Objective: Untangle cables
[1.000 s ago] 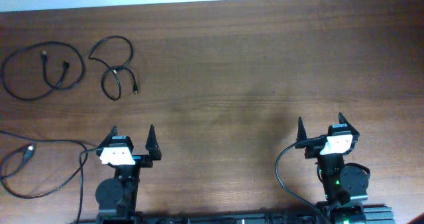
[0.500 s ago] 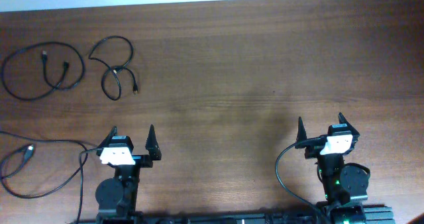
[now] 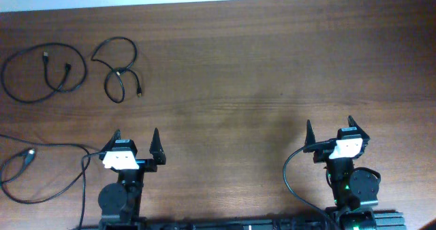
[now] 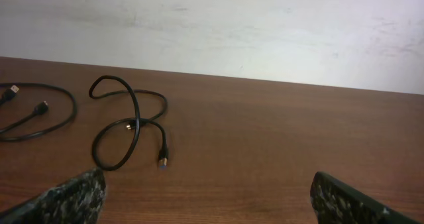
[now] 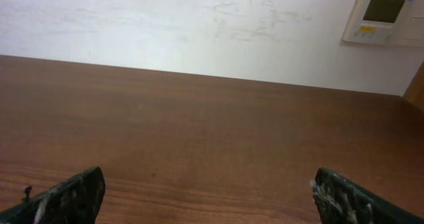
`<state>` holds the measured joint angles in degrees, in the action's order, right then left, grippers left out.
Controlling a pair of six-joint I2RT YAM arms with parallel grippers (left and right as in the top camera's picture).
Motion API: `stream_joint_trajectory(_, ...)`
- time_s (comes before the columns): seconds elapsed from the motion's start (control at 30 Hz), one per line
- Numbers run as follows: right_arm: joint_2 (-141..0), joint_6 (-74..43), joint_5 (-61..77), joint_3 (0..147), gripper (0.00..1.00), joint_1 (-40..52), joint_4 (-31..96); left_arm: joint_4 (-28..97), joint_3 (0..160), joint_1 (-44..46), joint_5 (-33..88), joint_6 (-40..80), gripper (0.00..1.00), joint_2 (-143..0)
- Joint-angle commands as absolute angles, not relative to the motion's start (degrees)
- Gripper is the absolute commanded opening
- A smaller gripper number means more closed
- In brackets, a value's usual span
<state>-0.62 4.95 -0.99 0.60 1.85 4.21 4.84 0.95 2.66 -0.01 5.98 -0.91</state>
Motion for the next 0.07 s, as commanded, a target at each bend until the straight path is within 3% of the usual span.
stream_joint_trajectory(0.0,-0.21,5.37,-0.69,0.32,0.99,1.43,4.6,4.73,0.51,2.35,0.19,5.06,0.99,-0.6)
stream_joint_trajectory(0.03,-0.21,5.37,-0.69,0.32,0.99,1.43,4.6,4.73,0.51,2.35,0.19,5.06,0.99,-0.6)
